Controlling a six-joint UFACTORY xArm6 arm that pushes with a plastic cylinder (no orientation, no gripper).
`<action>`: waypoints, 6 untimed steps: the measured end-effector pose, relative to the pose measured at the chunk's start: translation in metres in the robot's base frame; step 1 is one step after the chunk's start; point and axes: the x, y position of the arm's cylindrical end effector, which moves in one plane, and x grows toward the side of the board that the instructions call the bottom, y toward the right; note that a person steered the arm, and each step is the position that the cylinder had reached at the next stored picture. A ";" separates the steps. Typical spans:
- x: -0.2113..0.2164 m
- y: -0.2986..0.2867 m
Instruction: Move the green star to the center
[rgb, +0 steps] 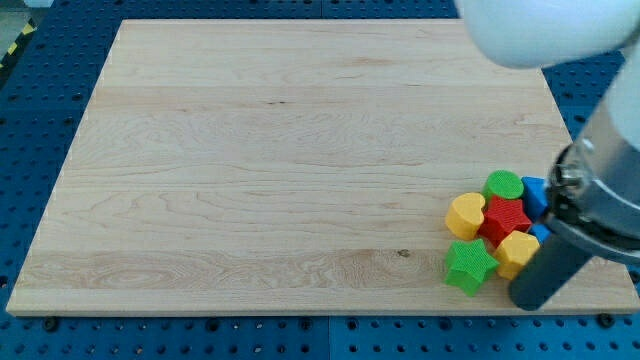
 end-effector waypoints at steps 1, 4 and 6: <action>0.000 0.013; -0.064 0.010; -0.017 0.003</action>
